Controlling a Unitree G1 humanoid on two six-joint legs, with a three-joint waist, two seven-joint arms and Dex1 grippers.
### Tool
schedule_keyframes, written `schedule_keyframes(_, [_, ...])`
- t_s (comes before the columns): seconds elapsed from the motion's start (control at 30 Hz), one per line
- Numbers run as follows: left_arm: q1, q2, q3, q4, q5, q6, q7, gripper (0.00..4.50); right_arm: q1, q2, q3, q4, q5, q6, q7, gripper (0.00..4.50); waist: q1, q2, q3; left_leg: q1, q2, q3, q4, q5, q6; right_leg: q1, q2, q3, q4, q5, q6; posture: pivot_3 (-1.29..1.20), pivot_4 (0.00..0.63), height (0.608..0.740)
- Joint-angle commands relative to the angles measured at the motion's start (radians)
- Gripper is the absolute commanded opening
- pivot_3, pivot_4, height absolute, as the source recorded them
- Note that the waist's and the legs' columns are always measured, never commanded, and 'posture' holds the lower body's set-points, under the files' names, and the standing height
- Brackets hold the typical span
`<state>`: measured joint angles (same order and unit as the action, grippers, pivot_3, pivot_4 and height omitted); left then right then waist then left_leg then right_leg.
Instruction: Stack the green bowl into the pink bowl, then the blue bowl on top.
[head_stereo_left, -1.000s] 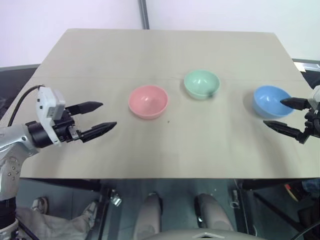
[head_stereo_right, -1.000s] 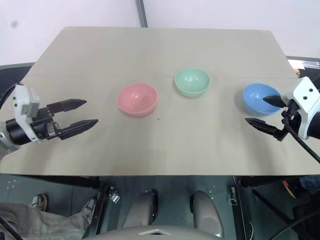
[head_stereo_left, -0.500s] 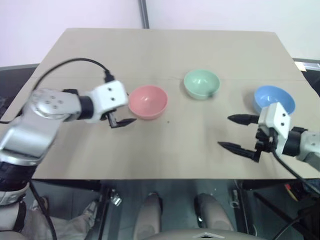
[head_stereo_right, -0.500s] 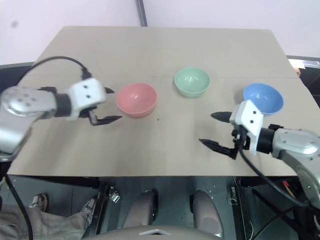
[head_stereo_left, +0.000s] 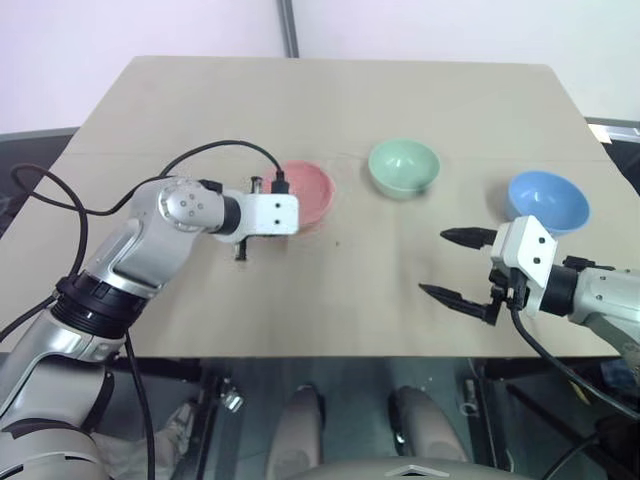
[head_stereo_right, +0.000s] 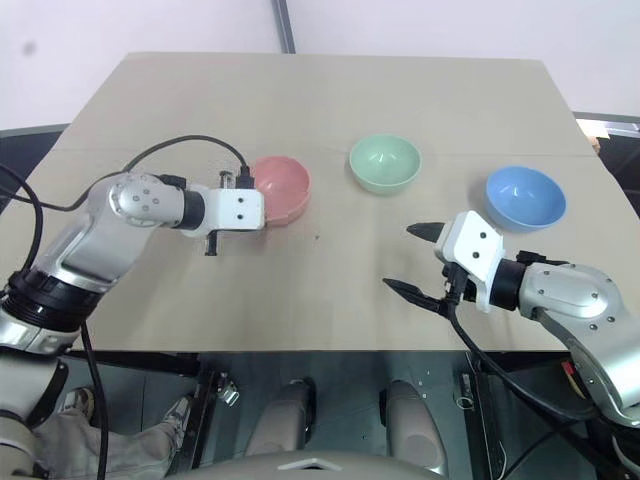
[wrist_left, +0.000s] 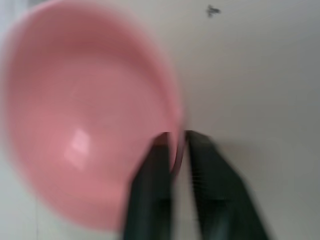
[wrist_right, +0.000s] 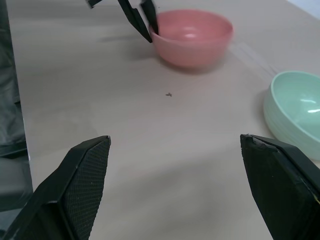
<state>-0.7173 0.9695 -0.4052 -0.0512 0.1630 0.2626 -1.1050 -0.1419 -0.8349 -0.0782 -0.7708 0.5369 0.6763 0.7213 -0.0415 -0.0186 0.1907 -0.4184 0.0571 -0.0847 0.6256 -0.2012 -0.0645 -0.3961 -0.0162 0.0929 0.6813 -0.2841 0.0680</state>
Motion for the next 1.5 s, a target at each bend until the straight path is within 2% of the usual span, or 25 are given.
schedule_keyframes(0.03, [-0.003,0.006,0.044,-0.035,-0.040,-0.066,-0.073,0.05,0.001,-0.002,-0.031,-0.055,0.010,0.003,-0.023,4.50,0.000,0.000,0.000,0.000,0.000,0.000,0.000,0.000,0.000,0.000,0.000,0.000,0.000,0.000,0.000,0.00,0.150,0.740])
schedule_keyframes(0.2, [0.026,0.020,0.083,-0.170,-0.156,-0.099,-0.199,0.05,0.043,-0.005,-0.059,-0.060,-0.008,-0.011,-0.036,4.50,0.002,0.000,0.000,-0.001,0.000,0.000,0.001,0.000,0.000,0.000,0.000,0.000,0.000,0.000,0.000,0.00,0.150,0.740])
schedule_keyframes(0.43, [-0.021,-0.033,0.060,-0.131,-0.150,-0.174,-0.244,0.05,0.050,0.001,-0.058,-0.079,-0.009,-0.001,-0.073,4.50,0.000,0.000,0.000,0.000,0.000,0.000,0.005,0.000,0.000,0.000,0.000,0.000,0.005,0.000,0.000,0.00,0.150,0.740])
schedule_keyframes(0.47, [-0.021,-0.039,0.051,-0.126,-0.145,-0.190,-0.254,0.65,0.057,0.001,-0.059,-0.082,-0.013,-0.002,-0.078,4.50,0.000,0.000,0.000,0.000,0.000,0.000,0.006,0.000,0.000,0.000,0.000,0.000,0.006,-0.001,0.001,0.00,0.150,0.740])
schedule_keyframes(0.5, [-0.023,-0.054,0.041,-0.117,-0.129,-0.211,-0.249,0.92,0.067,0.002,-0.060,-0.082,-0.019,-0.005,-0.084,4.50,0.000,0.000,0.000,0.000,0.000,0.000,0.007,0.000,0.000,0.000,0.000,0.000,0.007,-0.002,0.004,0.00,0.150,0.740])
schedule_keyframes(0.63, [-0.035,-0.087,0.056,-0.107,-0.119,-0.211,-0.244,2.76,0.065,0.021,-0.046,-0.080,-0.035,-0.005,-0.121,4.50,0.001,0.000,0.000,0.000,0.000,0.000,0.008,0.000,0.000,0.001,0.000,0.000,0.007,-0.002,0.004,0.00,0.150,0.740])
schedule_keyframes(0.8, [-0.009,-0.039,0.160,-0.204,-0.217,-0.083,-0.273,2.76,-0.007,0.013,-0.020,0.011,-0.079,-0.044,-0.102,4.50,-0.006,-0.001,0.000,0.001,0.000,0.000,0.008,0.000,0.000,0.000,0.001,0.000,0.009,-0.002,0.003,0.00,0.150,0.740])
schedule_keyframes(1.0, [0.072,0.041,0.319,-0.295,-0.278,0.025,-0.212,2.76,-0.296,0.004,0.151,0.400,-0.234,-0.207,0.052,4.50,-0.015,0.000,0.001,0.003,0.000,0.000,0.009,0.000,0.000,0.001,0.001,0.001,0.011,-0.003,0.004,0.00,0.150,0.740])
schedule_keyframes(1.1, [0.153,0.071,0.413,-0.369,-0.304,-0.023,-0.190,2.76,-0.449,0.034,0.254,0.651,-0.349,-0.352,0.127,4.50,-0.021,0.000,0.001,0.002,0.000,0.000,0.009,0.000,0.000,0.000,0.000,0.001,0.011,-0.003,0.004,0.00,0.150,0.740])
schedule_keyframes(1.2, [0.212,0.113,0.481,-0.463,-0.413,0.210,-0.183,2.76,-0.624,0.119,0.336,0.942,-0.438,-0.502,0.191,4.50,-0.025,-0.001,0.003,0.002,0.000,0.000,0.008,0.000,0.000,0.000,0.000,0.001,0.011,-0.001,0.001,0.00,0.150,0.740])
schedule_keyframes(1.23, [0.229,0.085,0.529,-0.485,-0.470,0.241,-0.155,2.76,-0.695,0.155,0.379,1.063,-0.489,-0.585,0.212,4.50,-0.030,0.000,0.004,0.002,0.000,0.000,0.008,0.000,0.000,0.000,0.000,0.001,0.011,-0.001,0.001,0.00,0.150,0.740])
schedule_keyframes(1.33, [0.298,0.067,0.631,-0.533,-0.532,0.263,-0.116,2.76,-0.827,0.249,0.442,1.322,-0.566,-0.754,0.264,4.50,-0.043,0.001,0.008,0.002,0.000,0.001,0.008,0.000,0.000,-0.001,0.000,0.002,0.012,-0.001,0.001,0.00,0.150,0.740])
schedule_keyframes(1.5, [0.416,0.105,0.728,-0.588,-0.564,0.267,-0.115,2.76,-0.946,0.366,0.476,1.617,-0.649,-0.905,0.285,4.50,-0.041,0.000,0.009,0.002,0.000,0.000,0.006,0.000,0.000,-0.001,0.000,0.000,0.012,-0.001,0.000,0.00,0.150,0.740])
